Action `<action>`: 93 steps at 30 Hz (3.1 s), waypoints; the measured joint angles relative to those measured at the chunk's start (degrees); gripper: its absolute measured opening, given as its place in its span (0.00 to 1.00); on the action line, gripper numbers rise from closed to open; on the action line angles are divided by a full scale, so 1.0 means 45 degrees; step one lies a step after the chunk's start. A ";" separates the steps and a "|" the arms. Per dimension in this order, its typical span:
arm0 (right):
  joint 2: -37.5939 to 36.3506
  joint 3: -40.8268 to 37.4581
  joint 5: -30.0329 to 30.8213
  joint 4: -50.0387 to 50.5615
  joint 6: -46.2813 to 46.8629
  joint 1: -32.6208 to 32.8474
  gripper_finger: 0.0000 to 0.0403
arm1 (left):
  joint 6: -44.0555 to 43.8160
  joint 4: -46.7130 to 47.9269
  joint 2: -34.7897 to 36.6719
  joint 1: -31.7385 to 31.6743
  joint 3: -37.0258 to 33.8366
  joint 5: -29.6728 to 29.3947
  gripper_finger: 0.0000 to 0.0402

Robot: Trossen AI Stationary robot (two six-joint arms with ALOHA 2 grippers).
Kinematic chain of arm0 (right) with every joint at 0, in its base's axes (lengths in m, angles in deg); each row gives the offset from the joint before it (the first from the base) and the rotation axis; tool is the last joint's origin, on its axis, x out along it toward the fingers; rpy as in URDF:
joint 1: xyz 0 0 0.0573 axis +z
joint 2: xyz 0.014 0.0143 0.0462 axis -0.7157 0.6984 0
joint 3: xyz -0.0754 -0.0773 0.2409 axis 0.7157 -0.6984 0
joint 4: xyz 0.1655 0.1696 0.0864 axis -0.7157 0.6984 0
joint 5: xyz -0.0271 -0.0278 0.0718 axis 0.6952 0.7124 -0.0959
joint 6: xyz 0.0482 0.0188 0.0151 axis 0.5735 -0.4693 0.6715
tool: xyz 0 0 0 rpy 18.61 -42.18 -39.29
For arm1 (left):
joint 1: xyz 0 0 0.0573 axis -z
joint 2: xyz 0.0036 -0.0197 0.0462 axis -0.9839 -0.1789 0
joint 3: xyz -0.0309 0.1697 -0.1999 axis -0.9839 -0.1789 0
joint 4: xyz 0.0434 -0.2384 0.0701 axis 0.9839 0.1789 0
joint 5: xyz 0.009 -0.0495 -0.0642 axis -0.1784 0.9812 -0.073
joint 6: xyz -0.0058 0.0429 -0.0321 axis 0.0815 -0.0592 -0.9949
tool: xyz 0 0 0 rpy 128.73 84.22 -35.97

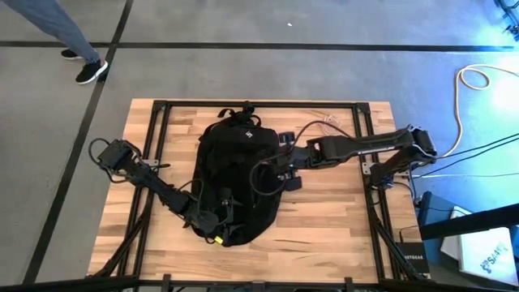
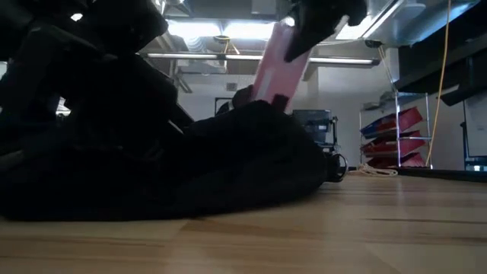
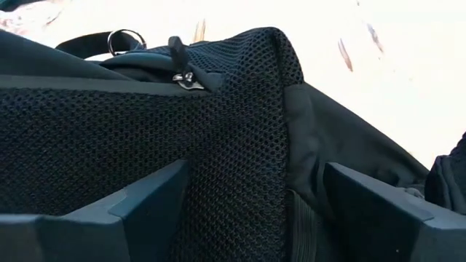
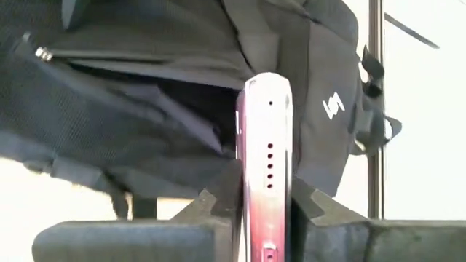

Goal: Unpack backpack
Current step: Remove the pink cellphone from the black backpack, then open the black backpack

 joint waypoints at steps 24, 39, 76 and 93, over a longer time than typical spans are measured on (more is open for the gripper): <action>-0.1144 -0.5179 0.4706 0.3218 0.6364 -0.1081 0.08 | -0.0003 -0.0978 -0.0019 0.0049 -0.0019 -0.0047 0.77; -0.1144 -0.7505 0.4069 -0.1409 0.4831 -0.4313 0.19 | 0.0306 -0.0992 -0.0019 -0.0005 -0.0019 -0.0018 0.77; -0.1105 -0.8295 0.4217 0.0720 0.3577 -0.5129 0.62 | 0.0377 -0.1146 -0.0010 -0.0042 -0.0015 -0.0013 0.77; -0.1105 -0.8273 0.0648 0.0730 0.2956 -0.5123 0.62 | 0.0267 -0.1234 -0.0005 -0.0160 -0.0015 -0.0013 0.77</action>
